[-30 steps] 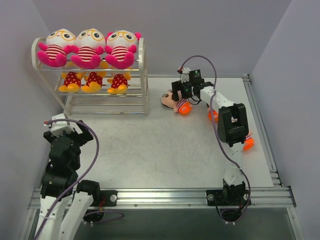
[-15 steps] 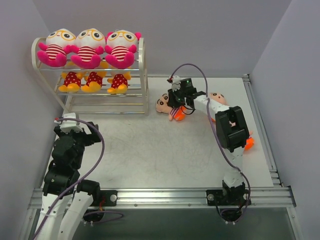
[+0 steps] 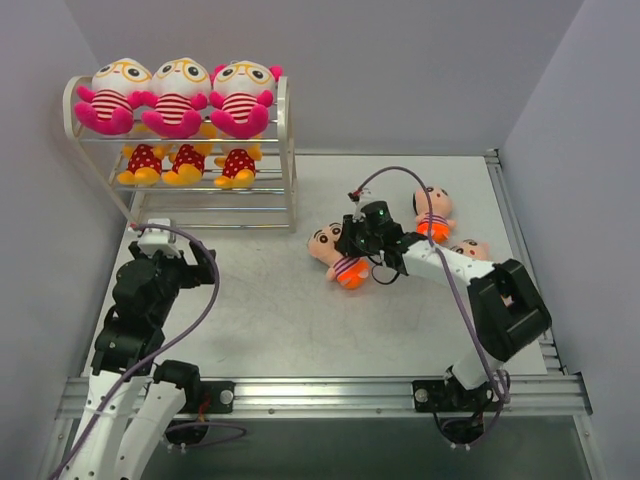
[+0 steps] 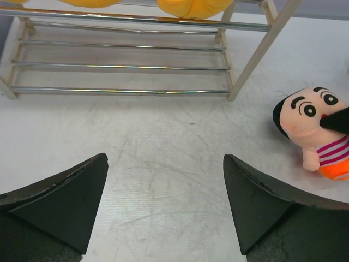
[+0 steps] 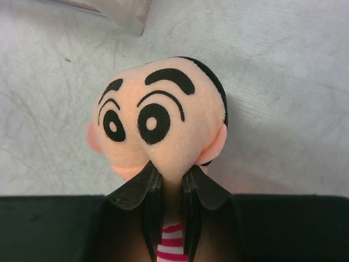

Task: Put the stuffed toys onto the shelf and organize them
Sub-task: Grab a stuffed toy with the right arm, then pass the stuffed toy from the right arm to the left

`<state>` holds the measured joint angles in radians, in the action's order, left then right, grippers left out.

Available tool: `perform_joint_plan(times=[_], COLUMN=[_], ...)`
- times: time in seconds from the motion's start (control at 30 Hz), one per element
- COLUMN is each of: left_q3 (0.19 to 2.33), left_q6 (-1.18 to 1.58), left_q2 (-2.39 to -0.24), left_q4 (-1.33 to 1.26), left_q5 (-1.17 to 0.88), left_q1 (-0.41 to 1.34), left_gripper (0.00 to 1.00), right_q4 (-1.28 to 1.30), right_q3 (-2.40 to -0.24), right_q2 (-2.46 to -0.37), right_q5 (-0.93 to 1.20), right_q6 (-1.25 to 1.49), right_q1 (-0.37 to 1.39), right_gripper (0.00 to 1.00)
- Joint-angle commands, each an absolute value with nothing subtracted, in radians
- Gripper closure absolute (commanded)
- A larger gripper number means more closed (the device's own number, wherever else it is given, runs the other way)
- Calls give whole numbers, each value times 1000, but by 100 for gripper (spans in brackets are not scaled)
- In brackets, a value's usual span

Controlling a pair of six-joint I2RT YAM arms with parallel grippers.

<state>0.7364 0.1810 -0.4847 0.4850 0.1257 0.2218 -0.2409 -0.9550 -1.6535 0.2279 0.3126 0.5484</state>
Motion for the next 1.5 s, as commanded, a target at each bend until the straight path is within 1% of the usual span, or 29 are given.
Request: perform_joint_plan(times=[0.0, 0.13, 0.2, 0.33, 0.47, 0.5, 0.53, 0.6, 0.63, 0.7, 0.83, 0.93, 1.07, 1.23, 1.27, 1.3, 1.47], left_q3=[767, 775, 772, 743, 742, 742, 742, 742, 744, 759, 773, 793, 851, 884, 885, 888, 922], left_q6=[218, 297, 360, 463, 518, 522, 522, 520, 512, 512, 532, 535, 505, 497, 497, 494, 463], left_q2=[-528, -587, -601, -626, -656, -666, -685, -721, -735, -785, -877, -963, -1069, -1146, -1152, -1164, -1230], left_q4=[422, 382, 351, 267, 210, 201, 181, 161, 141, 130, 48, -26, -40, -49, -54, -60, -55], left_q5=[20, -79, -118, -141, -77, -22, 0, 111, 138, 216, 284, 314, 368, 414, 420, 425, 471], left_q1=[224, 226, 232, 281, 402, 437, 515, 590, 663, 725, 860, 916, 1001, 1031, 1037, 1049, 1081], left_gripper=[5, 5, 5, 5, 5, 5, 5, 5, 5, 5, 5, 4, 3, 0, 5, 7, 11], right_q4=[-394, -445, -471, -502, -519, -520, -523, -525, -520, -511, -494, -483, -479, -465, -462, -456, -453], right_q3=[-858, -763, -733, -677, -670, -669, -669, -669, -669, -667, -666, -672, -683, -687, -690, -690, -695], right_q2=[-1508, -1360, -1322, -1241, -1203, -1197, -1184, -1172, -1166, -1151, -1132, -1134, -1137, -1124, -1124, -1124, -1134], right_q5=[75, -78, -145, -230, -299, -313, -330, -348, -368, -393, -452, -482, -489, -522, -525, -528, -525], right_q6=[529, 659, 736, 851, 913, 919, 933, 949, 969, 991, 1038, 1052, 1066, 1055, 1057, 1057, 1063], right_q1=[572, 610, 624, 641, 676, 684, 693, 707, 718, 730, 762, 788, 808, 828, 830, 830, 834], right_gripper=[100, 100, 100, 100, 100, 100, 100, 100, 100, 100, 100, 100, 100, 100, 100, 100, 100])
